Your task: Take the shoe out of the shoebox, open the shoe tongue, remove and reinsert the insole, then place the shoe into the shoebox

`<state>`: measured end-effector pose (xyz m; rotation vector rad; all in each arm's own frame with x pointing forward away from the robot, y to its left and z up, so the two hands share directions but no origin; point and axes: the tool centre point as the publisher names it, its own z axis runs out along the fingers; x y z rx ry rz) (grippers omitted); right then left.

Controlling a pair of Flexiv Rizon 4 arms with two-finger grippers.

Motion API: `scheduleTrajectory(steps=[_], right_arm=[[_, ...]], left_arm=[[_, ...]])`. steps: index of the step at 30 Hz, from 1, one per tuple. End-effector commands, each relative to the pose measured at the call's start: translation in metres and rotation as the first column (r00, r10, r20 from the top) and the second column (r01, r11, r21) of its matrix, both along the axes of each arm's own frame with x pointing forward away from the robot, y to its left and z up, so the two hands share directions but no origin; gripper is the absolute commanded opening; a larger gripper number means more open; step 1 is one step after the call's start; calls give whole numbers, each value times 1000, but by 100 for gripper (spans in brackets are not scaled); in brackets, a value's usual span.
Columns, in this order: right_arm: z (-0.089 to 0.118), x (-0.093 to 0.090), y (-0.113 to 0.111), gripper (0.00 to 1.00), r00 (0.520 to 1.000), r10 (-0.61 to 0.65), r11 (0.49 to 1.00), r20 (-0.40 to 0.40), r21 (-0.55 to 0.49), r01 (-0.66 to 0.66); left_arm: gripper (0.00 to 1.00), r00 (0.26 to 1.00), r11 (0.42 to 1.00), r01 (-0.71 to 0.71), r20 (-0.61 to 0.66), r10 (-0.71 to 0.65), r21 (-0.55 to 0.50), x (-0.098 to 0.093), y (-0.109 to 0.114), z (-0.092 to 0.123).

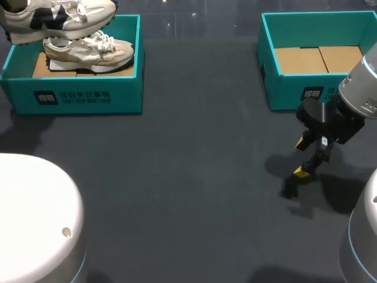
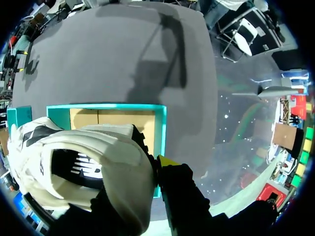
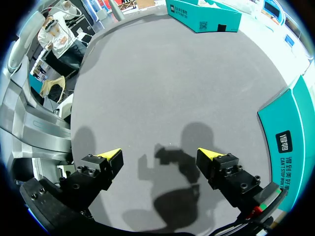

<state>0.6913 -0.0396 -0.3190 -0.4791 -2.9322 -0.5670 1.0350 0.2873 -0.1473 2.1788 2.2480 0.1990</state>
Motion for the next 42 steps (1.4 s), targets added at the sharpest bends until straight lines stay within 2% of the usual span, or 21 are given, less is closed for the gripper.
scheduleTrajectory(steps=[1,8,15,27,29,31,36,42], right_arm=[[0,-1,0,100,1000,0,1000,1,-2,0],[0,-1,0,100,1000,0,1000,1,-2,0],[0,-1,0,100,1000,0,1000,1,-2,0],[0,-1,0,100,1000,0,1000,1,-2,0],[0,-1,0,100,1000,0,1000,1,-2,0],[0,-1,0,100,1000,0,1000,1,-2,0],[0,-1,0,100,1000,0,1000,1,-2,0],[0,-1,0,100,1000,0,1000,1,-2,0]], left_arm=[[0,999,1000,29,26,-29,-4,-24,-7,30],[0,997,998,60,47,-60,15,-64,-30,37],[0,993,994,113,-16,-113,1,-101,-62,42],[0,993,994,113,-16,-113,1,-101,-62,42],[0,993,992,117,-26,-116,37,-113,-62,34],[0,990,991,132,-43,-131,26,-124,-68,29],[0,993,991,118,-33,-116,65,-148,-92,18],[0,984,984,170,-56,-167,48,-187,-123,10]])
